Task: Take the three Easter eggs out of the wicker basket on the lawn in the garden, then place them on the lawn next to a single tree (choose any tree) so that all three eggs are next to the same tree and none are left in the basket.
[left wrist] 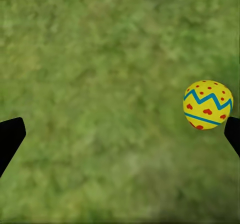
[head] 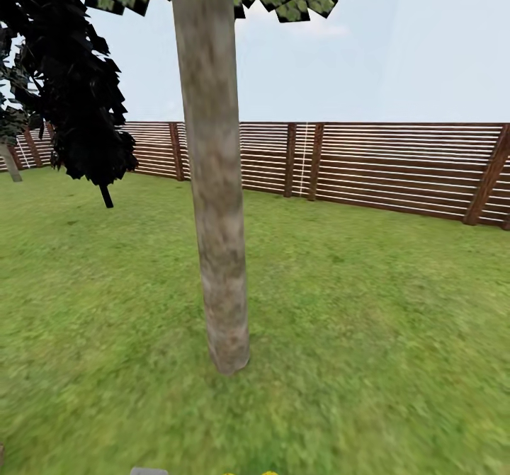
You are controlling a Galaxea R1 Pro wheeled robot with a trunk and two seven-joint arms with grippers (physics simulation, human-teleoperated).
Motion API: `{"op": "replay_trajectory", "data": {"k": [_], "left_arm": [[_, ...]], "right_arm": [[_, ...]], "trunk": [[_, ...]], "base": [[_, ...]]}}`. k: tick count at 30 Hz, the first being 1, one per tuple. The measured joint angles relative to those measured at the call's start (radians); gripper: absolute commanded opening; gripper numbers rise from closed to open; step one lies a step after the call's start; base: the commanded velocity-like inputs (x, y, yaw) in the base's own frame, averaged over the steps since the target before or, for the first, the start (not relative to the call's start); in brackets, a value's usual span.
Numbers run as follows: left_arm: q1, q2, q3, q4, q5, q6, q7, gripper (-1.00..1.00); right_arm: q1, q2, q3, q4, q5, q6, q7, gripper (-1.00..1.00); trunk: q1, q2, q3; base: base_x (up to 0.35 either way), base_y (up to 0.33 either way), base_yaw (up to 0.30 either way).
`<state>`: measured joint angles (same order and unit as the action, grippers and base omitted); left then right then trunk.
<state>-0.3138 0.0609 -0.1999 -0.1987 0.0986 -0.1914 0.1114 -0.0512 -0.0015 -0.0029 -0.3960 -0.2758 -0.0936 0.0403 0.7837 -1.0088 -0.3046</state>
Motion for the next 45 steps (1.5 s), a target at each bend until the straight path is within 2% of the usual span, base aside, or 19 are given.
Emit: {"op": "replay_trajectory", "data": {"k": [18, 28, 33, 45], "left_arm": [[0.005, 0.001, 0.000, -0.001, -0.001, -0.018, -0.009, 1.00], [0.005, 0.002, 0.000, -0.001, -0.004, -0.017, -0.035, 1.00], [0.005, 0.002, 0.000, -0.001, -0.004, -0.017, -0.056, 1.00], [0.005, 0.002, 0.000, -0.001, -0.004, -0.017, -0.060, 1.00]], "right_arm": [[0.000, -0.001, 0.000, 0.001, 0.000, -0.001, 0.000, 1.00], [0.000, 0.000, 0.000, 0.001, 0.002, -0.001, 0.000, 1.00], [0.000, 0.000, 0.000, 0.001, 0.003, -0.001, 0.000, 1.00], [0.000, 0.000, 0.000, 0.001, 0.003, -0.001, 0.000, 1.00]], "trunk": [[-0.069, 0.126, 0.057], [-0.107, 0.196, 0.088], [-0.126, 0.231, 0.104], [-0.172, 0.315, 0.141]], "base": [[0.000, 0.000, 0.000], [-0.004, 0.000, 0.000], [-0.170, 0.000, 0.000], [-0.160, 0.000, 0.000]]}}
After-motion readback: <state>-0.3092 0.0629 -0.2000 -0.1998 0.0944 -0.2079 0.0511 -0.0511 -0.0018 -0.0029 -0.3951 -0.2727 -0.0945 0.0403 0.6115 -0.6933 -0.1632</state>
